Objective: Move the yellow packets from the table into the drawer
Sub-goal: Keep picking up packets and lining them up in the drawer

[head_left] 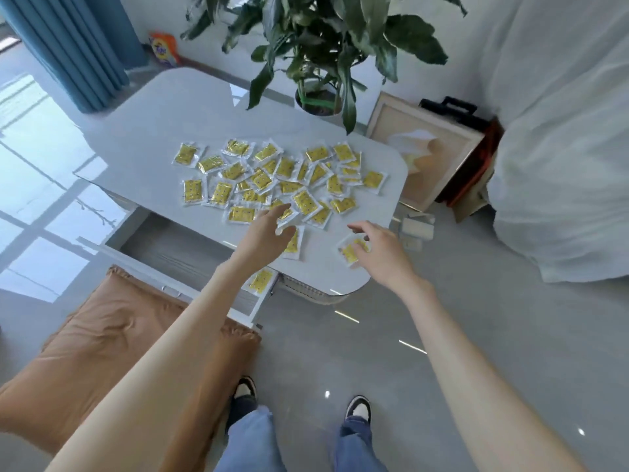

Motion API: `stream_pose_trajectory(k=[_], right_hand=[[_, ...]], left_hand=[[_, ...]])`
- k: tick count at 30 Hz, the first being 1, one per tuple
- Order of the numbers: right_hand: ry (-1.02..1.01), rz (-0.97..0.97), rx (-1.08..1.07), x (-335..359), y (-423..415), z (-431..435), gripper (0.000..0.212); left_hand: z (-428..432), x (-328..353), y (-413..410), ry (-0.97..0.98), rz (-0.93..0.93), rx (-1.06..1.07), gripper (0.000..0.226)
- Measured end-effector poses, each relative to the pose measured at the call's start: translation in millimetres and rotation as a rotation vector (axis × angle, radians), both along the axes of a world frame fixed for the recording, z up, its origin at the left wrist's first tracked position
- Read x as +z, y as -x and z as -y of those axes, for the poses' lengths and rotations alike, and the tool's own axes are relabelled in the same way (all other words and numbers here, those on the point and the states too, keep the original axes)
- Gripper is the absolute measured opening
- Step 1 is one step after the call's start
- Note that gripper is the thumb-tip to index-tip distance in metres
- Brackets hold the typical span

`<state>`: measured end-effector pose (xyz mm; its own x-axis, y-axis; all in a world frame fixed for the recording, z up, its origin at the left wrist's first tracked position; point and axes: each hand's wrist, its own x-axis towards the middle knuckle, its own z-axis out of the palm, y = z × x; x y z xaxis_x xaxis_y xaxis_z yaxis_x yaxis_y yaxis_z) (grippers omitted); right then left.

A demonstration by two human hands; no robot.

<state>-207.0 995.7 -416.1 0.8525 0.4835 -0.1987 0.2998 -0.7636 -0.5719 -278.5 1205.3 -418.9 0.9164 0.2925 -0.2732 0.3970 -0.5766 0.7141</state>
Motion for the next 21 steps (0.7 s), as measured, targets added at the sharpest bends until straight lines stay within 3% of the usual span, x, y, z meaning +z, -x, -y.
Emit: stream_pose_trajectory(k=[10,21], right_hand=[[-0.019,0.004,0.058,28.0,-75.9,138.7,0.037],[-0.035,-0.108,0.039,0.4,-212.8,160.3,0.036]], left_hand=[[126.9,10.4,-61.2,0.057,0.002,0.157,0.050],[133.9,-25.0,-162.2,0.103,-0.121,0.279,0.048]])
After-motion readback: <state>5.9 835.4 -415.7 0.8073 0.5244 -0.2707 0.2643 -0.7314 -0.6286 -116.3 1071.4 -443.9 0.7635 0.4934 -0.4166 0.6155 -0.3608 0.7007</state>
